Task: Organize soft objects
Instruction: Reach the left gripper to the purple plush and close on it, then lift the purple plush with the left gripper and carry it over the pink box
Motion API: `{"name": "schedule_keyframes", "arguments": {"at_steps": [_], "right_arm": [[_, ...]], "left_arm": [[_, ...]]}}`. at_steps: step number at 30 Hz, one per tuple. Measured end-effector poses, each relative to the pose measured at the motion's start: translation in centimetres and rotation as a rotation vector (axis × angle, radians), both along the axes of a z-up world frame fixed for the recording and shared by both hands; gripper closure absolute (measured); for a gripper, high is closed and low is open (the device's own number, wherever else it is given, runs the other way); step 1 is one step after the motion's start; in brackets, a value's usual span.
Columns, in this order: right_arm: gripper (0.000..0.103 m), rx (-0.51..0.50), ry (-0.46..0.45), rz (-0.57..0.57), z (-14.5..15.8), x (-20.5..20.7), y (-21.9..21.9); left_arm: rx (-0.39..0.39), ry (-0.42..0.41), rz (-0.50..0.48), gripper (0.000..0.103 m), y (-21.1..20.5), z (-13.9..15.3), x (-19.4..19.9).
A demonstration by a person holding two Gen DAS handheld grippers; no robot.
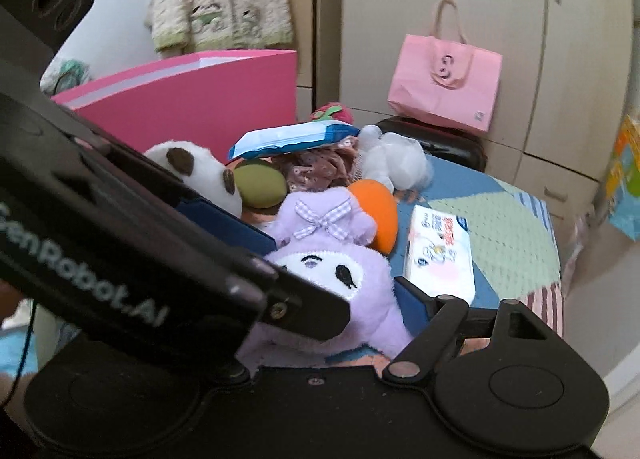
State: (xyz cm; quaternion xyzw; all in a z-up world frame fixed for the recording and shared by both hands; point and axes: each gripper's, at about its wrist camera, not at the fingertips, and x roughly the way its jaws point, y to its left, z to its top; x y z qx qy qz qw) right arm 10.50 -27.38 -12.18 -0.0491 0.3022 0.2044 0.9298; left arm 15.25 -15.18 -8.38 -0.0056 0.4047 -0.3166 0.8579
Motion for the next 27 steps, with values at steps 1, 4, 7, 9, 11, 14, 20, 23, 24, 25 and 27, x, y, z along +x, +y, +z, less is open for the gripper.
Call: {"name": "schedule_keyframes", "arguments": {"at_steps": [1, 4, 7, 9, 11, 14, 20, 23, 24, 25, 27], "right_arm": [[0.027, 0.015, 0.003, -0.013, -0.1, 0.2, -0.1], [0.030, 0.052, 0.005, -0.034, -0.5, 0.2, -0.3], [0.031, 0.061, -0.007, -0.058, -0.6, -0.3, -0.2], [0.032, 0.071, -0.019, -0.076, -0.7, -0.6, -0.1], [0.033, 0.096, -0.025, -0.091, -0.8, -0.9, -0.3], [0.033, 0.123, -0.030, -0.104, -0.8, -1.2, -0.4], [0.033, 0.134, -0.022, -0.118, 0.1, -1.9, -0.1], [0.033, 0.128, -0.019, -0.125, 0.9, -2.6, 0.4], [0.033, 0.126, -0.020, -0.127, 1.3, -2.9, 0.6], [0.033, 0.123, -0.022, -0.126, 1.6, -3.2, 0.8], [0.033, 0.115, -0.026, -0.123, 2.4, -4.0, 1.3]], "left_arm": [[0.008, -0.008, 0.000, 0.045, -0.1, -0.1, -0.1], [0.017, -0.034, -0.005, 0.045, -0.3, -0.4, -0.4], [0.030, -0.029, 0.008, 0.042, -0.3, -0.5, -0.4], [0.038, -0.011, 0.018, 0.038, -0.4, -0.6, -0.3], [0.026, 0.035, 0.013, 0.038, -0.4, -1.0, 0.2], [0.008, 0.074, 0.020, 0.049, 0.0, -1.5, 0.6], [0.020, 0.049, 0.024, 0.050, 0.3, -0.7, -0.6], [0.012, 0.046, 0.024, 0.050, 0.8, 0.2, -1.4], [0.008, 0.045, 0.024, 0.050, 1.1, 0.5, -1.7], [0.006, 0.044, 0.023, 0.050, 1.3, 0.8, -2.0], [0.000, 0.039, 0.022, 0.050, 1.9, 1.5, -2.8]]}}
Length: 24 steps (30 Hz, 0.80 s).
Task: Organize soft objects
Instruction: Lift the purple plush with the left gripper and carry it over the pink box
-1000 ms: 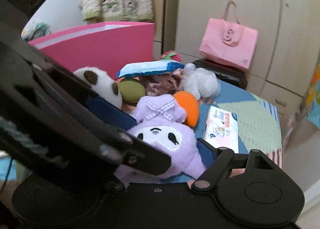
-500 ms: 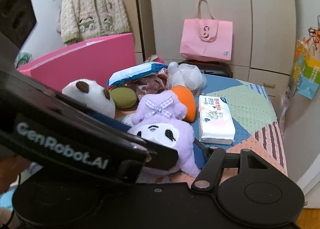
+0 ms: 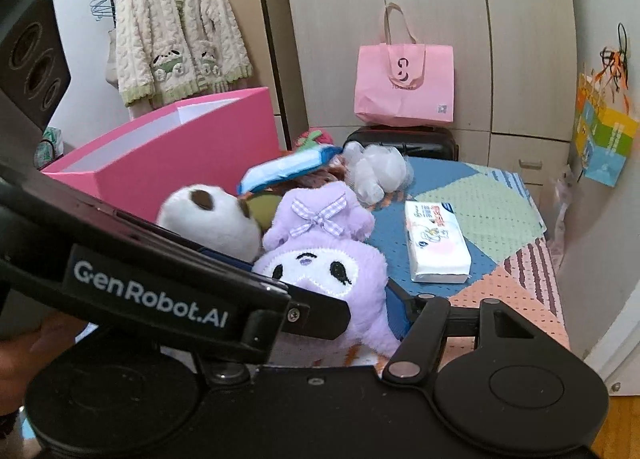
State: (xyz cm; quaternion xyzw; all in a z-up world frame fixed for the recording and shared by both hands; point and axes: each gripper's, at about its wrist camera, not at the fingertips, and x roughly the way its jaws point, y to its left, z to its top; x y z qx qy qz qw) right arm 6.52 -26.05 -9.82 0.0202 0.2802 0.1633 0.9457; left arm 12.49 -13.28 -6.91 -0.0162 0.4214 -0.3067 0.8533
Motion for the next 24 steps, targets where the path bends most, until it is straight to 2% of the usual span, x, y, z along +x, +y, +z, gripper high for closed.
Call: {"name": "schedule_keyframes", "arguments": {"at_steps": [12, 17, 24], "right_arm": [[0.032, -0.033, 0.015, 0.055, 3.3, -3.0, 4.4], [0.032, -0.044, 0.012, 0.118, 4.8, -3.9, 6.8], [0.031, -0.068, 0.012, 0.247, 6.7, -4.0, 10.6]], "left_arm": [[-0.031, 0.025, 0.010, 0.052, 5.3, 3.1, -3.2], [-0.043, 0.035, 0.034, 0.053, 8.5, 4.6, -4.4], [-0.015, 0.048, 0.055, 0.056, 12.9, 6.7, -5.4]]}}
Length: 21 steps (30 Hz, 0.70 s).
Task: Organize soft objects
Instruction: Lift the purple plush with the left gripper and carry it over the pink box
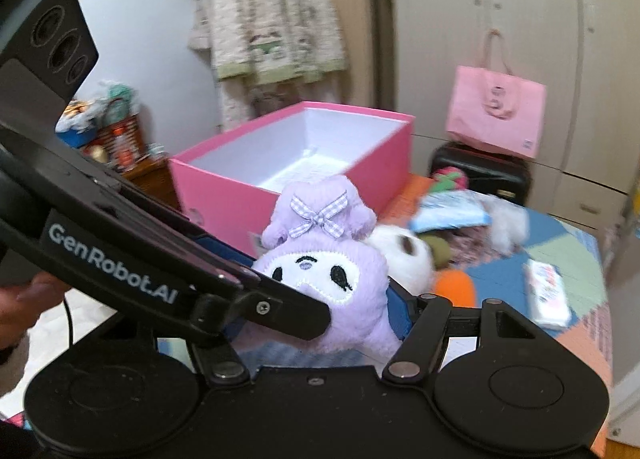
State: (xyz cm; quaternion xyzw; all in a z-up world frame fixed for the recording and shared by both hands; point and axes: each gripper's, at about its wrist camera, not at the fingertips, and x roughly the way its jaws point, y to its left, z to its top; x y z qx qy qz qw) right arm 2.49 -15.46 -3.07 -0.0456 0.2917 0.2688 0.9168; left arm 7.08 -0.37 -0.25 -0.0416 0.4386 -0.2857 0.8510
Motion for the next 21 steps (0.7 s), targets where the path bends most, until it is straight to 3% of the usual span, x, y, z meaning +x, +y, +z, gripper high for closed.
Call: {"name": "schedule_keyframes", "arguments": {"at_steps": [10, 15, 21], "right_arm": [[0.031, 0.031, -0.050, 0.055, 3.2, 3.7, 4.3], [0.030, 0.096, -0.037, 0.045, 4.2, 8.2, 5.0], [0.030, 0.111, 0.018, 0.026, 4.2, 15.2, 5.5]], "left_arm": [[0.030, -0.047, 0.057, 0.056, 4.3, 3.7, 3.1], [0.058, -0.083, 0.080, 0.057, 5.2, 5.6, 7.0], [0.002, -0.046, 0.094, 0.057, 6.8, 5.5, 13.5]]}}
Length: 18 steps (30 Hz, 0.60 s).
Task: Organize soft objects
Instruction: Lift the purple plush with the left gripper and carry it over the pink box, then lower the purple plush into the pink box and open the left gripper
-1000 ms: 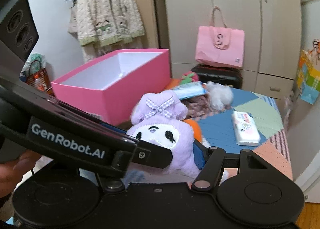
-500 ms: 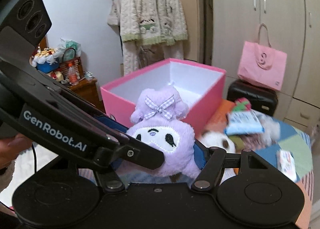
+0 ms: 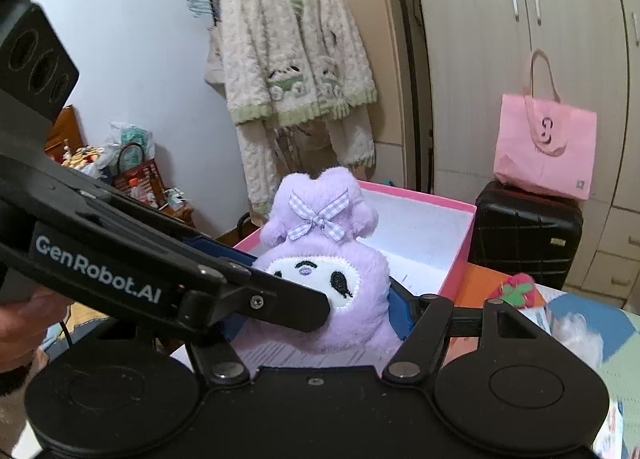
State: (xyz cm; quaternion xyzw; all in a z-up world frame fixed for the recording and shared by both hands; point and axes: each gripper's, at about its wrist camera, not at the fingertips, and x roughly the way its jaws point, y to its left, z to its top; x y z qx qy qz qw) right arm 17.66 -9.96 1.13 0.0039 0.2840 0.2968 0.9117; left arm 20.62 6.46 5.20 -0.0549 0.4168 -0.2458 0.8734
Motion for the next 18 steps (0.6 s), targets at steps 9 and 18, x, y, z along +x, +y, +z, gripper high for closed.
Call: {"name": "schedule_keyframes", "arguments": {"at_steps": [9, 18], "right_arm": [[0.031, -0.112, 0.136, 0.021, -2.2, 10.3, 1.6], [0.031, -0.277, 0.191, 0.029, -4.9, 13.3, 4.2]], "left_arm": [[-0.089, 0.152, 0.081, 0.057, 1.7, -4.4, 10.1], [-0.133, 0.302, 0.151, 0.057, 2.8, -9.1, 14.4]]}}
